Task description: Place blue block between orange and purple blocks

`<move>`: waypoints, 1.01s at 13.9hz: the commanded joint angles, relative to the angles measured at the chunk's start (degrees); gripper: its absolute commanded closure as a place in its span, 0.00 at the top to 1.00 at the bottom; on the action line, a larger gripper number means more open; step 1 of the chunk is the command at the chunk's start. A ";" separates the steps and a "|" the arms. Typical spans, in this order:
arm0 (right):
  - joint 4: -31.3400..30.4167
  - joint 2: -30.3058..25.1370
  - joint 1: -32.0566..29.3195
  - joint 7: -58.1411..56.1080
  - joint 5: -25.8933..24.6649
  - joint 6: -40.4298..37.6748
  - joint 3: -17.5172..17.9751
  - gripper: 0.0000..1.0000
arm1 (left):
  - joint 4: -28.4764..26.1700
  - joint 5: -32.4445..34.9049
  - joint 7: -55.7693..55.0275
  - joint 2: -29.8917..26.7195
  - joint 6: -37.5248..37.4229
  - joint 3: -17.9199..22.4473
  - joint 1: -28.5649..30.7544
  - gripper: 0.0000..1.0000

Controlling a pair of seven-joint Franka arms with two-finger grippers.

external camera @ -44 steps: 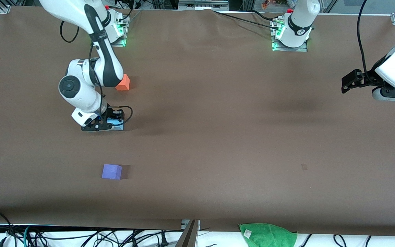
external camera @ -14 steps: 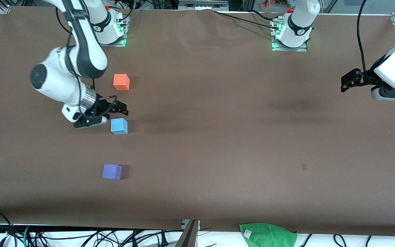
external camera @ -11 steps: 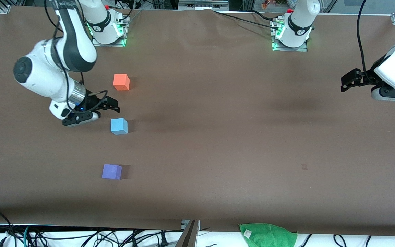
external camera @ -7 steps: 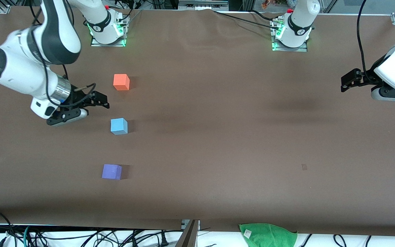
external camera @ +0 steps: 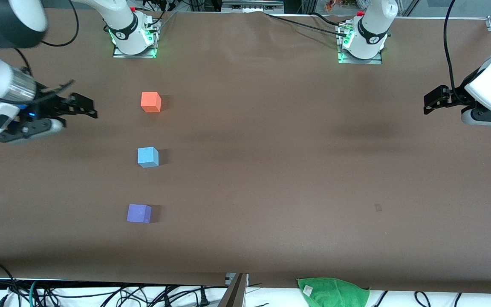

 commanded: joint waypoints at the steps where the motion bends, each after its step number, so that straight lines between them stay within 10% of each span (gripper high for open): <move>1: 3.84 -1.76 -10.38 2.41 -4.22 -6.06 11.00 1.00 | -0.84 -0.36 -0.35 -1.12 -0.62 0.32 -0.26 1.00; 5: 0.60 -6.60 -18.75 4.79 -5.02 -7.14 19.37 1.00 | -0.84 -0.36 -0.35 -1.12 -0.62 0.32 -0.26 1.00; 14: 0.41 -5.90 -18.94 3.74 -9.59 -3.88 20.44 1.00 | -0.84 -0.36 -0.35 -1.12 -0.71 0.32 -0.26 1.00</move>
